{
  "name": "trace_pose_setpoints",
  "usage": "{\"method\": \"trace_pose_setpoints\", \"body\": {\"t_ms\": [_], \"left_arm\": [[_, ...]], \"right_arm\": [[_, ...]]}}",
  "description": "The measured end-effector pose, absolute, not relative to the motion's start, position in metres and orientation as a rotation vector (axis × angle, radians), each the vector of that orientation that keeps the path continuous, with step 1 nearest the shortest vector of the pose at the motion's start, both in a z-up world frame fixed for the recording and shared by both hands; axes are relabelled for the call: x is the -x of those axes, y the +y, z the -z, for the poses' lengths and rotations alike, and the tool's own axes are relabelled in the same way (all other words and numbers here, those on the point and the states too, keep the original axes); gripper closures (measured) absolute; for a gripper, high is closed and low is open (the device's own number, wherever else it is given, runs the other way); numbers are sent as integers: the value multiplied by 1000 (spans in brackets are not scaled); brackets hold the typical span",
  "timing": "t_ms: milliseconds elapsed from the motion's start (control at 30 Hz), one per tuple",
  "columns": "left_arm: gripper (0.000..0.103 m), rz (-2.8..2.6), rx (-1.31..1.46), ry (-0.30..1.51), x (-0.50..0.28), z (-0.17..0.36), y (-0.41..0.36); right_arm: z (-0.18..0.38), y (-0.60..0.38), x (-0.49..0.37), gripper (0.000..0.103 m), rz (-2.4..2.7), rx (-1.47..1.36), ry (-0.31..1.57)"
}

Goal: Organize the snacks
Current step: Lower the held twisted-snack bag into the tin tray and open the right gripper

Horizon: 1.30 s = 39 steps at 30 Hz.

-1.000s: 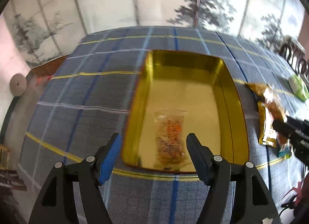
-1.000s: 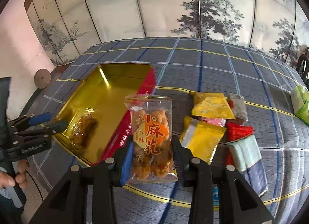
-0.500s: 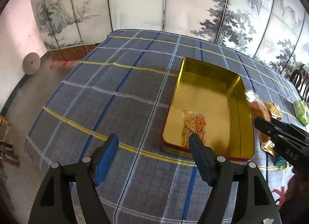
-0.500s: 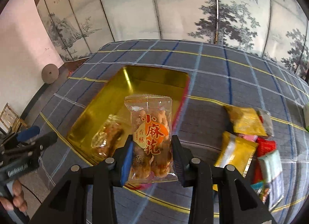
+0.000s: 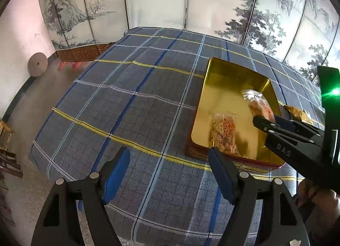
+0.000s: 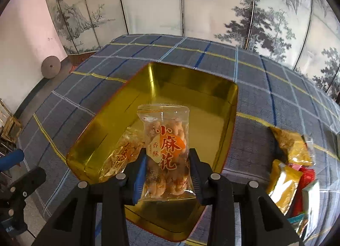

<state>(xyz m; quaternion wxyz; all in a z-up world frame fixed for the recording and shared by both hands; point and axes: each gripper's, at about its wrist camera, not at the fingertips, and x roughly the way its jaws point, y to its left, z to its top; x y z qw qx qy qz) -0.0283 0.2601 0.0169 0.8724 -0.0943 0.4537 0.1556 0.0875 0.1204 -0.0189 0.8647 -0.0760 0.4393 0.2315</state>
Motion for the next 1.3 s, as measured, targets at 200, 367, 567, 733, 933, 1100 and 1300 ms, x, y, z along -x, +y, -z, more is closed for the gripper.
{"method": "trace_pose_setpoints", "body": {"t_ms": [200,367,567,733,933,1100,1300], "left_arm": [[31,-335,205,955,29,-15,265],[31,-341,214,961,30,-13,268],[30,-345,216,965,30,-12,270],[30,-344,216,964,31,-12,271],[30,-346,220,967,31,-12,272],[30,-348,226,970,32,-10,273],[30,-351,226,970,34,-10,273]], "right_arm": [[28,122,-89,65,-474,174,937],[34,123,-91,65,-464,186,945],[39,128,-92,65,-462,203,954],[40,128,-91,65,-463,208,950],[40,127,-91,65,-468,206,951],[40,126,-91,62,-474,199,955],[34,125,-90,42,-480,203,935]]}}
